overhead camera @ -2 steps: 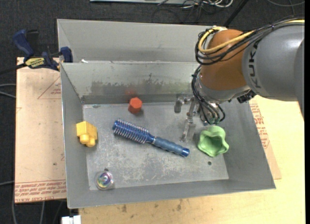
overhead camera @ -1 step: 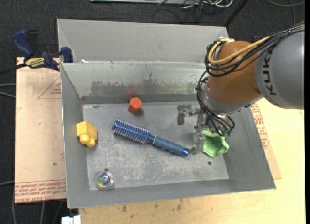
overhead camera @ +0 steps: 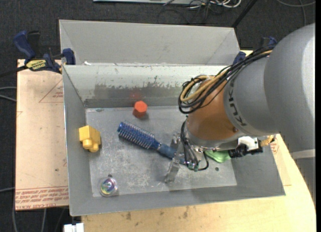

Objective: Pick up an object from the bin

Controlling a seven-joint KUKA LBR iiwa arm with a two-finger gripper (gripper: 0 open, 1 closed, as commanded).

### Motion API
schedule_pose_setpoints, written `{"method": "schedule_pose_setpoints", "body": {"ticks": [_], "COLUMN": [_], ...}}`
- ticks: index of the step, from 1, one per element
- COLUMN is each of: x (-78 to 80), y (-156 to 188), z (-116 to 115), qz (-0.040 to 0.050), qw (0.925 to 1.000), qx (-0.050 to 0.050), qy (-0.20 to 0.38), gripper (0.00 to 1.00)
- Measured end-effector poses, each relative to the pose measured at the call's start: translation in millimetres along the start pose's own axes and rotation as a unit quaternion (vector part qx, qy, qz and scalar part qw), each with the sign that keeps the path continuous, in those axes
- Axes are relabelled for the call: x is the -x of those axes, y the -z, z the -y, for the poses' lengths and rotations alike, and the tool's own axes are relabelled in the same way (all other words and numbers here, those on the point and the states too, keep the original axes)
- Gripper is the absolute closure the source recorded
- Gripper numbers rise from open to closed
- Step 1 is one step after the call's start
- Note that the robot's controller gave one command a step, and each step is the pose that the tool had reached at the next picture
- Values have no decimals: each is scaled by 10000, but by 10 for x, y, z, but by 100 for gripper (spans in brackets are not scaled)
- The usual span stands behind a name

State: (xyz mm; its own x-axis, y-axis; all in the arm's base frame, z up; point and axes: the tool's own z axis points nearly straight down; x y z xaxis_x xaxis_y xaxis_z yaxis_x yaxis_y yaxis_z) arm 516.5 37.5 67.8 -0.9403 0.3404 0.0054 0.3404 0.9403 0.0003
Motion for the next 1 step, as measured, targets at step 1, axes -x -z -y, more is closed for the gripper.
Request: {"method": "schedule_pose_setpoints", "body": {"ticks": [1], "x": [22], "y": [22], "z": [7], "qz": [25], "qw": [10000], "qx": [2], "qy": [3], "gripper": [100]}}
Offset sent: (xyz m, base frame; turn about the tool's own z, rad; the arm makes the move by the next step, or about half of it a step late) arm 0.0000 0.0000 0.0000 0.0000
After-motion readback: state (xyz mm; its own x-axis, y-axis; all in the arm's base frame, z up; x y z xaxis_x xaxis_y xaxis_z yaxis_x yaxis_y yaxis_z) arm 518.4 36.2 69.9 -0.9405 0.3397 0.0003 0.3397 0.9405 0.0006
